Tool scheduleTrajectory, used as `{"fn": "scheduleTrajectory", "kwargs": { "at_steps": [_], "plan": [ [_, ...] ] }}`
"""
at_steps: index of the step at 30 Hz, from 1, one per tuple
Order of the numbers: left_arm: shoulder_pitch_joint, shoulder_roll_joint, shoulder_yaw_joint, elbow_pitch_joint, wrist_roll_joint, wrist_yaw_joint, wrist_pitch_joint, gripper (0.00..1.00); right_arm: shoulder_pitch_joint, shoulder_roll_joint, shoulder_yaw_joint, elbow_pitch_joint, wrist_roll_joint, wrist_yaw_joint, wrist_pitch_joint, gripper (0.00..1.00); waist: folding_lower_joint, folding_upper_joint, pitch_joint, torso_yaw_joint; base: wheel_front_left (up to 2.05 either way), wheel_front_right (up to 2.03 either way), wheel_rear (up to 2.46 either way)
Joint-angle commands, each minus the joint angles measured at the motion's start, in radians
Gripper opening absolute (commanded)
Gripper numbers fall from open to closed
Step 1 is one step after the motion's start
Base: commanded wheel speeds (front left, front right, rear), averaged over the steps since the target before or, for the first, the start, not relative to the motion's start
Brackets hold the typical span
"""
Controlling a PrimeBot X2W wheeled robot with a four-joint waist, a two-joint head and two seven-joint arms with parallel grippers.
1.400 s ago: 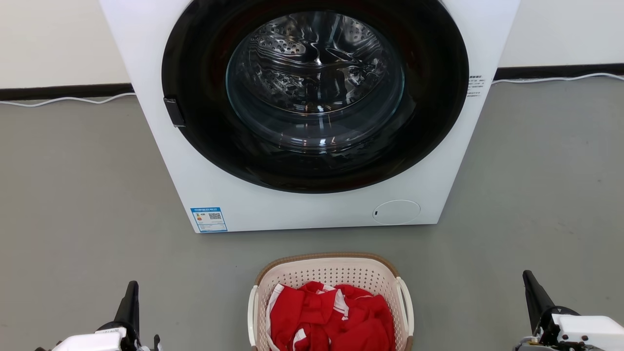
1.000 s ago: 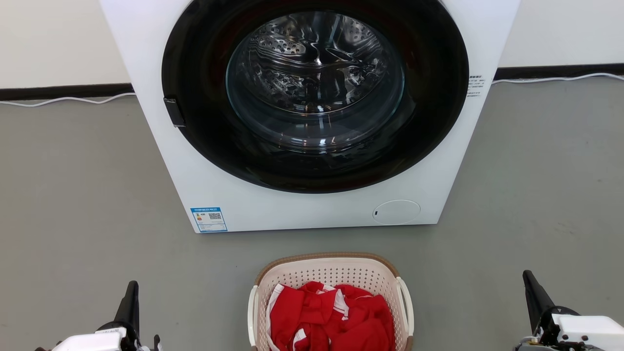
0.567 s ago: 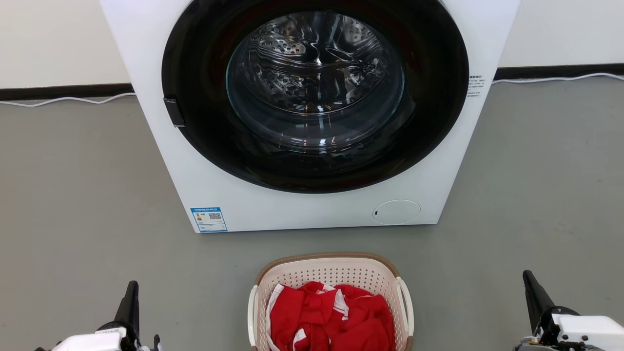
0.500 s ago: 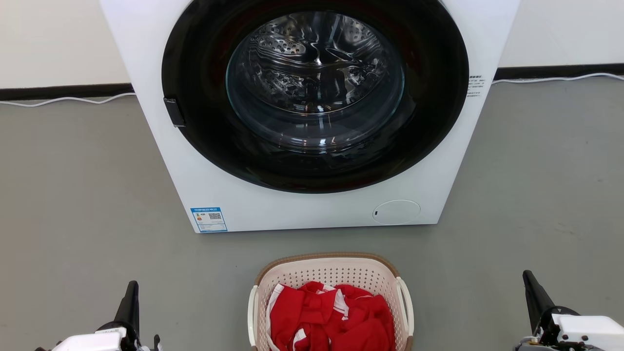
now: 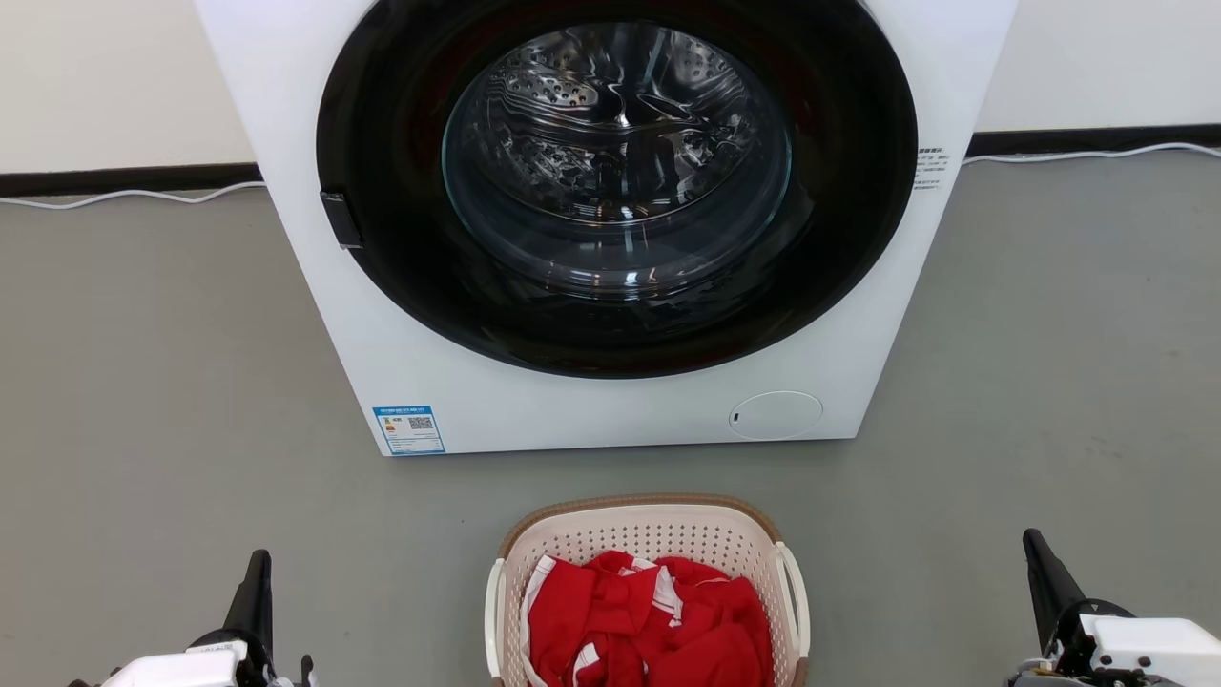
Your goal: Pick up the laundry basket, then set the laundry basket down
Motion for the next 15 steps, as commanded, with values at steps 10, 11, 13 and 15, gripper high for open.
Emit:
{"fn": "scheduleTrajectory", "kwargs": {
  "at_steps": [10, 11, 13, 15],
  "plan": [
    [-0.05, 0.012, 0.031, -0.025, 0.008, -0.007, 0.008, 0.0, -0.044, -0.009, 0.02, -0.029, 0.008, 0.003, 0.007, 0.0, 0.0, 0.0, 0.0, 0.0, 0.0, 0.0, 0.0],
    [0.0, 0.0, 0.0, 0.0, 0.0, 0.0, 0.0, 1.0, 0.0, 0.0, 0.0, 0.0, 0.0, 0.0, 0.0, 1.0, 0.0001, 0.0, 0.0, 0.0, 0.0, 0.0, 0.0],
    [0.005, -0.004, -0.002, 0.018, 0.0, 0.0, -0.002, 1.0, 0.009, 0.005, 0.001, 0.016, -0.001, 0.0, 0.0, 1.0, 0.0, 0.0, 0.0, 0.0, 0.0, 0.0, 0.0],
    [0.019, -0.014, -0.004, 0.036, 0.0, 0.0, -0.003, 1.0, 0.024, 0.013, 0.003, 0.035, -0.001, 0.0, 0.0, 1.0, 0.0, 0.0, 0.001, 0.0, 0.0, 0.0, 0.0]
  ]
}}
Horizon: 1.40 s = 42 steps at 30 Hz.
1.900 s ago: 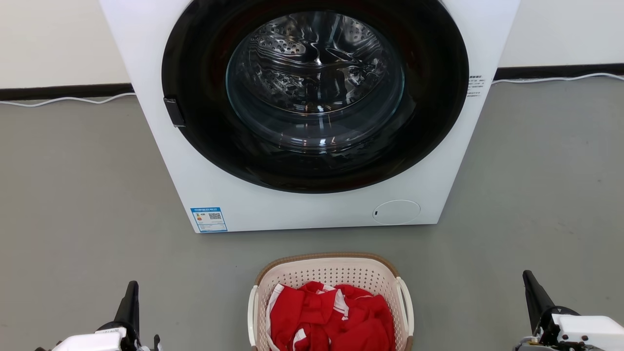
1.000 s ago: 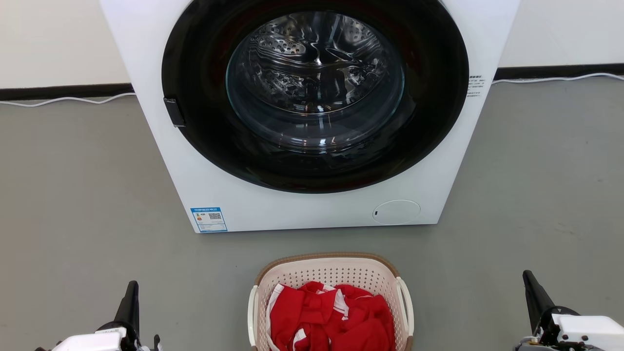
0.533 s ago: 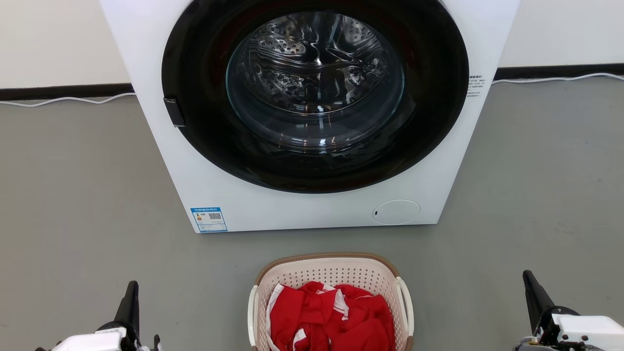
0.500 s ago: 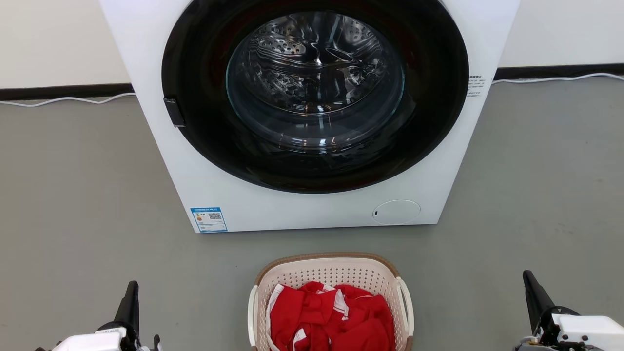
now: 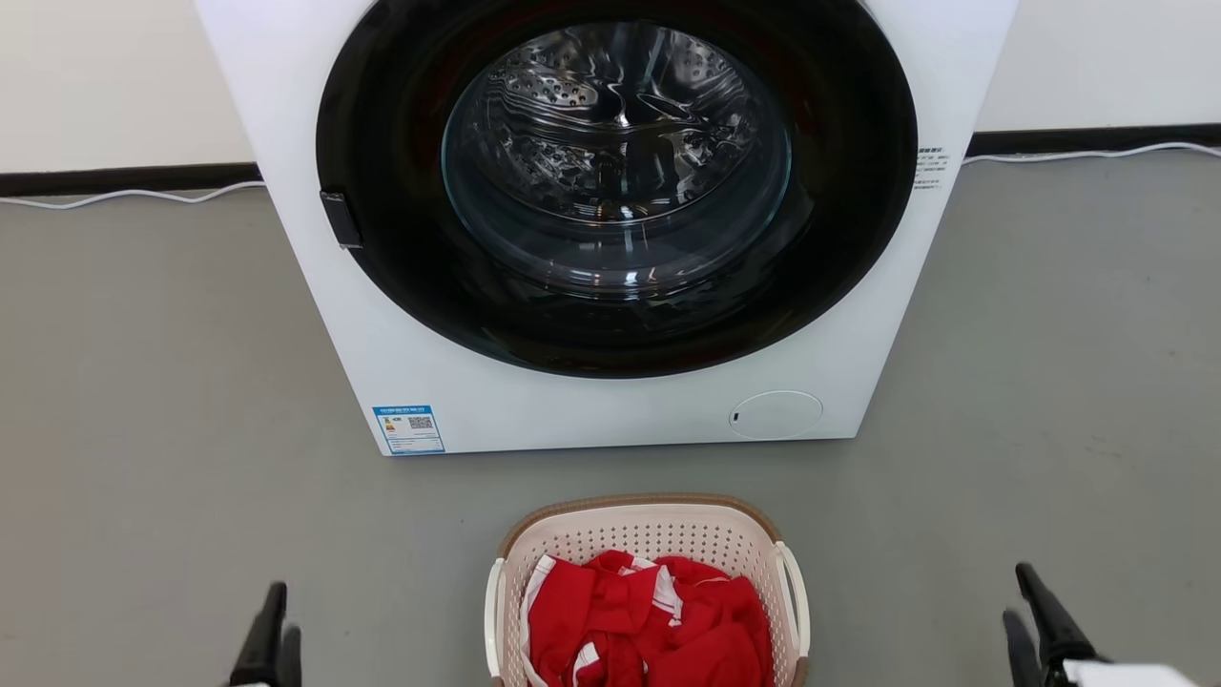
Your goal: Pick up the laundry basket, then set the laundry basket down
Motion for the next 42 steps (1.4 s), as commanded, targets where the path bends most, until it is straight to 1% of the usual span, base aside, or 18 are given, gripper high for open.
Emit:
{"fn": "scheduleTrajectory", "kwargs": {
  "at_steps": [1, 3, 6, 9, 17, 23, 33, 42],
  "plan": [
    [-0.009, 0.004, -0.002, -0.008, 0.001, 0.0, -0.004, 1.0, -0.009, -0.004, 0.0, -0.009, -0.001, 0.0, 0.0, 1.0, 0.0001, 0.0, 0.001, 0.0, 0.0, 0.0, 0.0],
    [-0.014, 0.004, -0.006, -0.008, 0.001, 0.0, -0.01, 1.0, -0.014, -0.006, 0.002, -0.011, -0.002, 0.0, -0.001, 1.0, 0.0005, 0.0, 0.001, 0.0, 0.0, 0.0, 0.0],
    [-0.019, 0.005, -0.012, -0.008, 0.002, 0.0, -0.019, 1.0, -0.02, -0.009, 0.004, -0.013, -0.004, 0.0, -0.002, 1.0, 0.0023, 0.0, -0.001, 0.0, 0.0, 0.0, 0.0],
    [-0.026, 0.006, -0.02, -0.007, 0.014, -0.001, -0.031, 1.0, -0.027, -0.014, 0.009, -0.017, -0.012, 0.0, -0.007, 1.0, 0.0004, 0.0, 0.001, -0.001, 0.0, 0.0, 0.0],
    [-0.039, 0.007, -0.03, -0.011, 0.054, -0.001, -0.051, 1.0, -0.042, -0.03, 0.028, -0.024, -0.032, 0.0, -0.026, 1.0, 0.0001, 0.0, 0.003, -0.002, 0.0, 0.0, 0.0],
    [-0.048, 0.009, -0.041, -0.013, 0.111, -0.001, -0.069, 1.0, -0.057, -0.053, 0.06, -0.026, -0.061, 0.001, -0.054, 1.0, 0.0, 0.0, 0.004, -0.002, 0.0, 0.0, 0.0],
    [-0.058, 0.011, -0.06, -0.012, 0.254, -0.002, -0.098, 1.0, -0.089, -0.098, 0.125, -0.013, -0.137, 0.001, -0.098, 1.0, 0.0, 0.0, 0.005, -0.003, 0.0, 0.0, 0.0],
    [-0.063, 0.012, -0.08, -0.011, 0.432, -0.002, -0.124, 1.0, -0.113, -0.124, 0.158, -0.005, -0.266, 0.001, -0.125, 1.0, 0.0, 0.0, 0.007, -0.004, 0.0, 0.0, 0.0]
  ]
}}
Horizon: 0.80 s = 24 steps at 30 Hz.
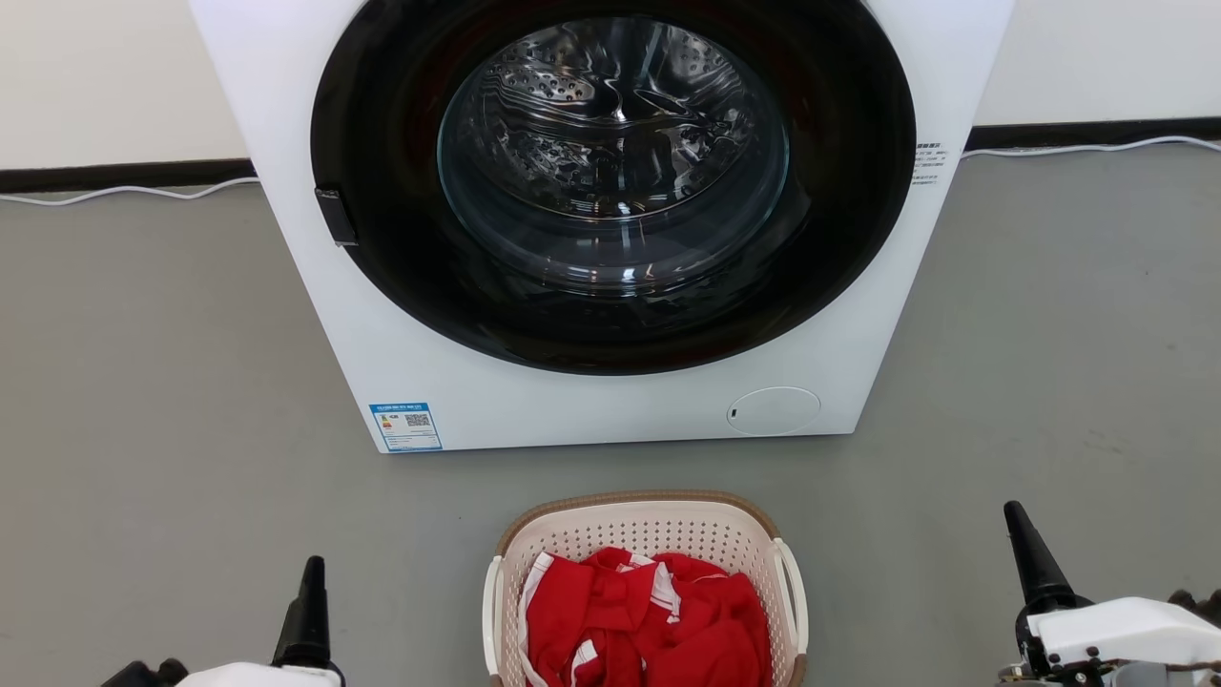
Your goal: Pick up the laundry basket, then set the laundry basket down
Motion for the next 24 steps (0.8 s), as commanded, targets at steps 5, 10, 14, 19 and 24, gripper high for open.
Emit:
{"fn": "scheduleTrajectory", "kwargs": {
  "at_steps": [5, 10, 14, 19, 24],
  "plan": [
    [-0.057, 0.016, -0.018, -0.023, 0.149, 0.008, -0.025, 1.0, -0.059, -0.04, 0.038, -0.01, -0.105, 0.002, -0.031, 1.0, -0.0001, -0.0001, 0.0, -0.001, 0.0, 0.0, 0.0],
    [-0.063, 0.017, -0.044, -0.01, 0.257, 0.026, -0.039, 1.0, -0.074, -0.054, 0.074, 0.006, -0.179, 0.002, -0.046, 1.0, -0.0001, -0.0001, -0.001, -0.003, 0.0, 0.0, 0.0],
    [-0.068, 0.019, -0.063, -0.002, 0.333, 0.041, -0.051, 1.0, -0.087, -0.066, 0.101, 0.021, -0.238, 0.002, -0.058, 1.0, -0.0001, -0.0001, -0.001, -0.003, 0.0, 0.0, 0.0],
    [-0.073, 0.022, -0.079, 0.01, 0.393, 0.054, -0.062, 1.0, -0.099, -0.078, 0.128, 0.039, -0.292, 0.002, -0.069, 1.0, -0.0001, -0.0001, -0.001, -0.003, 0.0, 0.0, 0.0],
    [-0.081, 0.029, -0.099, 0.037, 0.466, 0.072, -0.077, 1.0, -0.117, -0.094, 0.162, 0.063, -0.363, 0.002, -0.084, 1.0, -0.0001, -0.0001, -0.002, -0.004, 0.0, 0.0, 0.0]
  ]
}}
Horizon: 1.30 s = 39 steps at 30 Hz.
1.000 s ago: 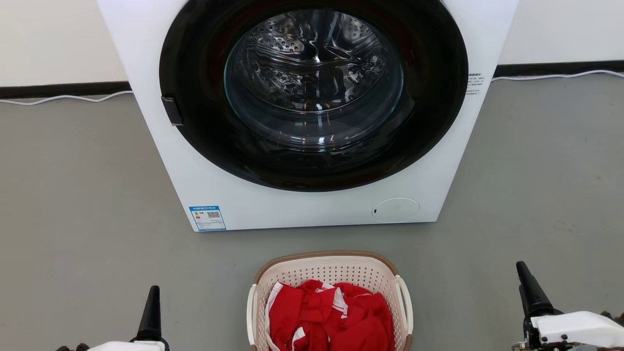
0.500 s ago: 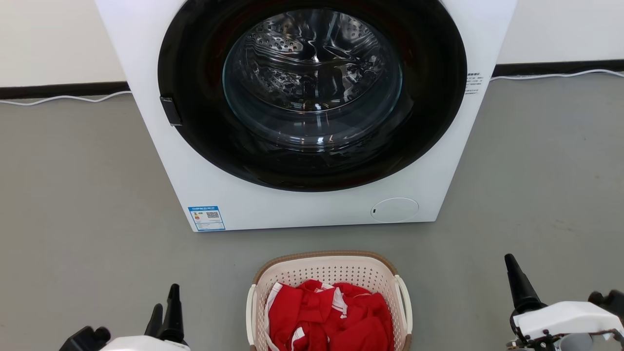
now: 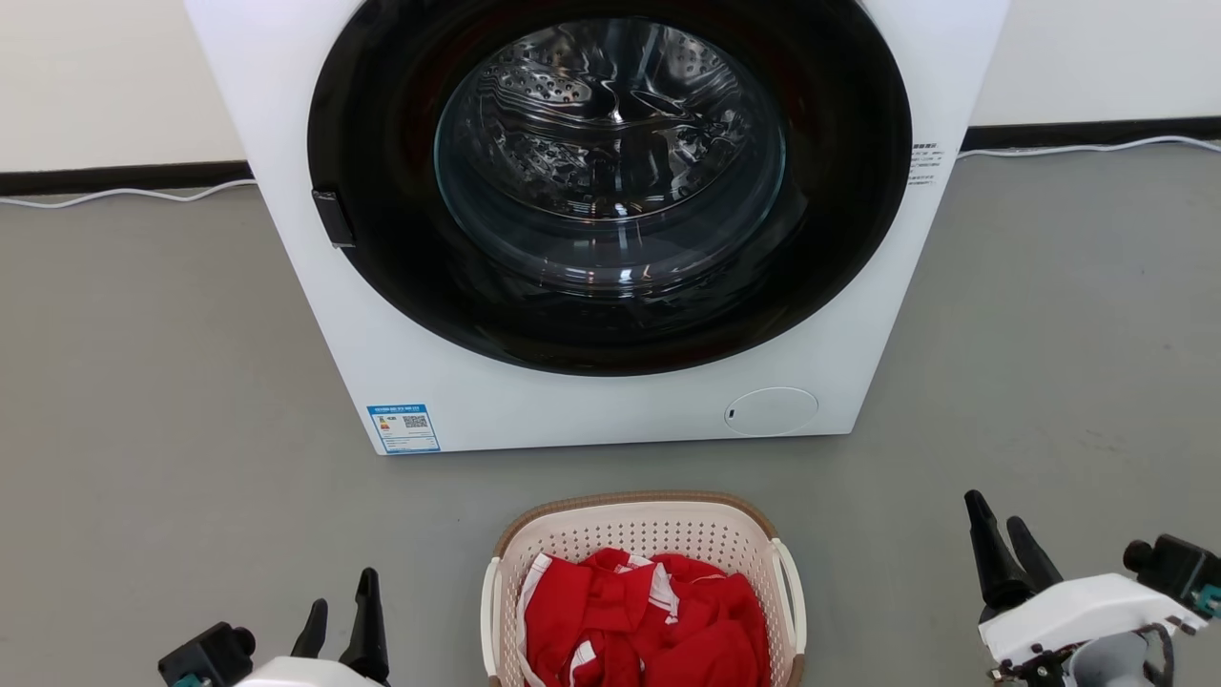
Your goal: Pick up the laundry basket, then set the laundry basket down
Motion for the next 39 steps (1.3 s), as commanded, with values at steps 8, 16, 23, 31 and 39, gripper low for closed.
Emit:
{"fn": "scheduleTrajectory", "kwargs": {
  "at_steps": [8, 16, 23, 31, 39],
  "plan": [
    [-0.078, 0.023, -0.021, 0.024, 0.139, 0.039, -0.036, 1.0, -0.067, -0.04, 0.042, 0.009, -0.126, 0.002, -0.037, 1.0, -0.0001, -0.0001, 0.001, -0.002, 0.0, 0.0, 0.0],
    [-0.094, 0.03, -0.047, 0.045, 0.235, 0.067, -0.06, 1.0, -0.087, -0.056, 0.065, 0.029, -0.22, 0.002, -0.061, 1.0, -0.0001, -0.0001, 0.003, -0.002, 0.0, 0.0, 0.0],
    [-0.1, 0.035, -0.07, 0.04, 0.317, 0.086, -0.08, 1.0, -0.105, -0.068, 0.08, 0.045, -0.299, 0.003, -0.081, 1.0, -0.0001, -0.0001, 0.005, -0.002, 0.0, 0.0, 0.0],
    [-0.105, 0.038, -0.091, 0.037, 0.409, 0.108, -0.103, 1.0, -0.127, -0.082, 0.103, 0.06, -0.383, 0.003, -0.105, 1.0, -0.0001, -0.0001, 0.006, -0.003, 0.0, 0.0, 0.0],
    [-0.103, 0.041, -0.101, 0.009, 0.499, 0.132, -0.127, 1.0, -0.142, -0.093, 0.109, 0.069, -0.47, 0.003, -0.128, 1.0, -0.0001, -0.0001, 0.006, -0.003, 0.0, 0.0, 0.0]
  ]
}}
